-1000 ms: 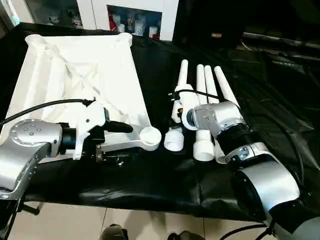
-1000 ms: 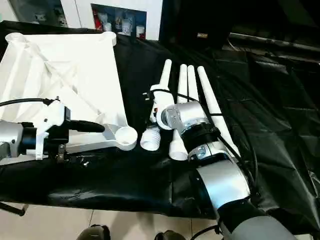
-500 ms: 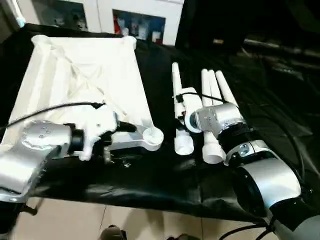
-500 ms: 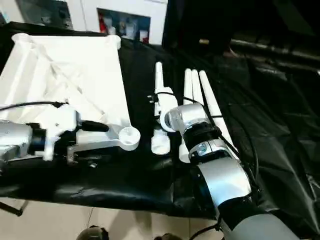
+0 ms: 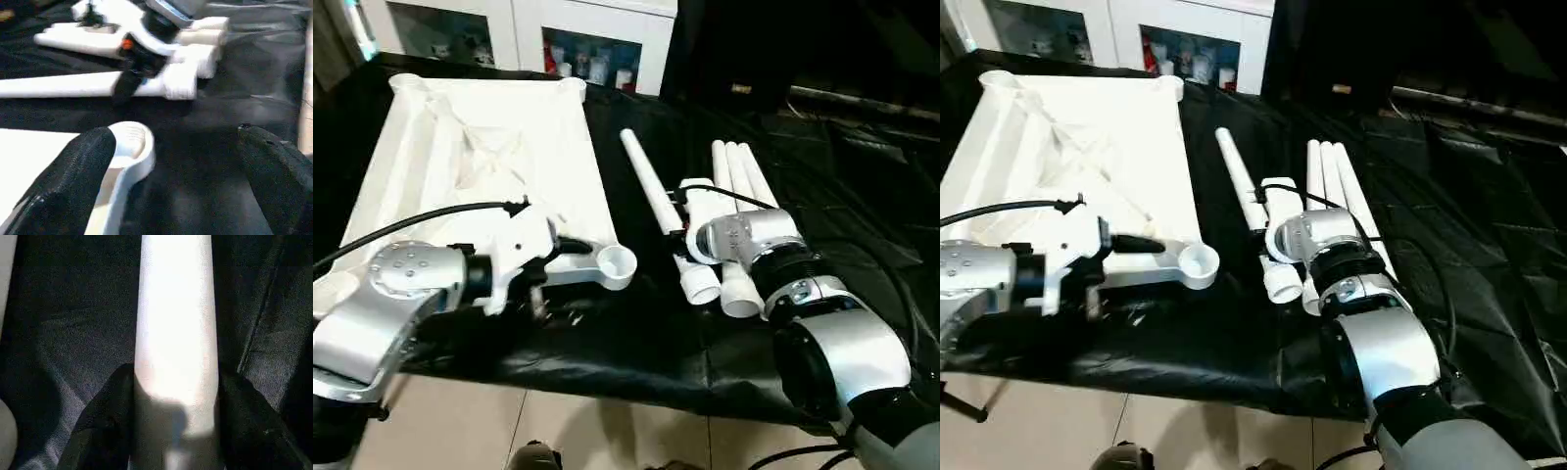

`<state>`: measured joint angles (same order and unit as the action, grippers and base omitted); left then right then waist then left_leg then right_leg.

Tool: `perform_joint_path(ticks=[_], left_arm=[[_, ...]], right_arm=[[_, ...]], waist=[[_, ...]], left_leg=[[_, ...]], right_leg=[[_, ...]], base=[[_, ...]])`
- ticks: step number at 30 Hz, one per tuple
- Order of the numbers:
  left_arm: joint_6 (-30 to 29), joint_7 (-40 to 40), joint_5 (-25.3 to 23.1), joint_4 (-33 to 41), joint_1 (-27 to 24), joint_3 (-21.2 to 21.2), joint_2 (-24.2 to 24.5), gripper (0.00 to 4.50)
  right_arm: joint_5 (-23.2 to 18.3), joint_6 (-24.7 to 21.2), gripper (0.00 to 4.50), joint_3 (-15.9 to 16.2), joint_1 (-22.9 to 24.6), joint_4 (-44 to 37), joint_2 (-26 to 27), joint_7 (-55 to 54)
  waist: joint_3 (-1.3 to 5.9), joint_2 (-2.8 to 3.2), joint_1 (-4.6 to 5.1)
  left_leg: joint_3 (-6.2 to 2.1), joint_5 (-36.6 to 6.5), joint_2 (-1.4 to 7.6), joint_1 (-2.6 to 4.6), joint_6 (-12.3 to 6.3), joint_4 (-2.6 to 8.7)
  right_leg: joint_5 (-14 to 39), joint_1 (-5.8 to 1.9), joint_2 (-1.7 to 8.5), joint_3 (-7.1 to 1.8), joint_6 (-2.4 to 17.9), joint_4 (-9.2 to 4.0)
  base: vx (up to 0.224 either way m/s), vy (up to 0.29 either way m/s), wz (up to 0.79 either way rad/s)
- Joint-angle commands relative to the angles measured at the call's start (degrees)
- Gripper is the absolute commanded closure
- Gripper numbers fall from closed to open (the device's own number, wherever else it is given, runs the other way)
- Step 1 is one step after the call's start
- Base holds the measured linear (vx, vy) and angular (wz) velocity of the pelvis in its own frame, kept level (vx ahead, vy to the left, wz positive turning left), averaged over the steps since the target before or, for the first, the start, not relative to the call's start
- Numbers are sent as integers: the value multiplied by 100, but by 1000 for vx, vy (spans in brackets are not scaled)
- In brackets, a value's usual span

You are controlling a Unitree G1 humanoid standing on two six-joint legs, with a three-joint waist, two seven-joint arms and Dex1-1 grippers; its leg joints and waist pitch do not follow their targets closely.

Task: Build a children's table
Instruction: Pick table leg

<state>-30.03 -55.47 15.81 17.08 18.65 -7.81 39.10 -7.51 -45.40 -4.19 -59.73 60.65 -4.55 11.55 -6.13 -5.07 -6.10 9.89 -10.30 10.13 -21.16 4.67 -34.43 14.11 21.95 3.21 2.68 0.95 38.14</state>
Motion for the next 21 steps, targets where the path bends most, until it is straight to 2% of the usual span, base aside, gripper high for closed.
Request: perform_joint_path(ticks=[1,2,3,4,5,6,7,8,9,10,11,12,13,14,15,16,18,20,21], left_arm=[[-50,286,-42,-29,94,46,-166,0],[-53,334,-29,-59,104,75,-207,0],[27,657,-23,-209,113,250,-452,0],[76,793,-48,-260,109,310,-542,0],[87,822,-53,-271,108,323,-560,0],[40,1039,-60,-336,142,398,-713,0],[100,1384,-138,-461,231,460,-955,0],[142,1648,-199,-555,308,499,-1142,0],[110,1930,-264,-657,414,520,-1318,0],[-72,2104,-227,-758,553,562,-1465,0],[-282,2265,-177,-854,695,606,-1606,0],[-354,2312,-159,-883,739,620,-1650,0],[-909,2279,332,-972,1006,787,-1923,0],[-1050,2187,681,-988,1102,900,-2086,0],[-1175,2172,943,-1024,1195,1006,-2231,0],[-1375,2203,1301,-1106,1336,1158,-2438,0],[-1674,2285,1867,-1325,1614,1390,-2787,0],[-1801,2414,2271,-1634,1933,1626,-3125,0],[-1874,2477,2465,-1851,2164,1751,-3327,0]], right_arm=[[-214,11,265,-208,196,-262,-37,-2],[-237,19,265,-229,210,-316,-40,12],[-348,-39,265,-356,295,-588,-70,24],[-382,-88,265,-404,322,-670,-81,7],[-389,-98,265,-414,328,-688,-83,3],[-483,-2,265,-511,424,-926,-104,83],[-643,137,265,-672,589,-1283,-158,239],[-772,264,265,-797,725,-1574,-202,379],[-913,358,266,-920,867,-1835,-246,511],[-1038,429,266,-959,1063,-2171,-267,707],[-1162,491,266,-986,1266,-2517,-282,901],[-1201,508,266,-992,1331,-2628,-286,962],[-1456,508,266,-1002,1695,-3319,-313,1359],[-1588,399,266,-986,1866,-3652,-356,1542],[-1758,328,266,-961,2057,-4023,-398,1785],[-1936,242,266,-941,2247,-4402,-447,2016],[-2261,31,266,-968,2489,-4919,-526,2334],[-2569,-196,266,-978,2677,-5360,-640,2623],[-2611,-140,266,-857,2836,-5663,-779,2849]], waist=[[581,221,-3],[581,216,-1],[605,337,-23],[597,287,-1],[613,258,-24],[615,192,-26],[618,233,-49],[607,1,-44],[620,48,-149],[624,62,-165],[623,182,-192],[613,150,-214],[628,285,-232],[642,390,-275],[640,316,-276],[624,337,-281],[621,306,-323],[607,262,-374],[603,195,-403]], left_leg=[[-69,-246,279,76,446,375],[-68,-222,274,69,427,373],[-87,-177,265,77,445,356],[-69,-176,264,66,423,358],[-78,-159,260,67,388,355],[-73,-143,256,60,345,360],[-71,-151,259,66,311,352],[-49,-116,264,45,229,371],[-63,-57,282,75,116,363],[-80,-12,282,50,89,369],[-72,-110,284,84,111,353],[-77,-119,287,81,121,357],[-77,-224,270,105,210,351],[-105,-283,277,110,259,333],[-119,-378,252,56,206,353],[-96,-423,239,56,178,345],[-87,-527,238,47,74,334],[-86,-545,246,36,-12,334],[-80,-550,257,46,-43,332]], right_leg=[[-1016,-315,468,-301,1258,-309],[-1067,-324,463,-304,1254,-307],[-1172,-314,465,-290,1273,-284],[-1257,-319,446,-298,1272,-308],[-1340,-341,449,-295,1294,-299],[-1305,-348,449,-292,1297,-307],[-1265,-336,467,-299,1291,-305],[-1244,-374,450,-298,1258,-345],[-1281,-349,484,-291,1211,-329],[-1259,-367,499,-280,1213,-313],[-1264,-310,487,-274,1152,-336],[-1271,-318,479,-273,1126,-333],[-1270,-297,464,-258,1134,-341],[-1314,-281,488,-256,1197,-310],[-1198,-347,488,-247,1331,-337],[-1139,-340,483,-258,1327,-367],[-921,-358,503,-272,1423,-403],[-442,-354,519,-271,1404,-453],[-161,-348,538,-275,1313,-481]], base=[[0,0,0],[0,0,0],[0,0,0],[0,0,0],[0,0,0],[0,0,0],[0,0,0],[0,0,0],[0,0,0],[0,0,0],[0,0,0],[0,0,0],[0,0,0],[0,0,0],[0,0,0],[0,0,0],[0,0,0],[0,0,0],[0,0,0]])
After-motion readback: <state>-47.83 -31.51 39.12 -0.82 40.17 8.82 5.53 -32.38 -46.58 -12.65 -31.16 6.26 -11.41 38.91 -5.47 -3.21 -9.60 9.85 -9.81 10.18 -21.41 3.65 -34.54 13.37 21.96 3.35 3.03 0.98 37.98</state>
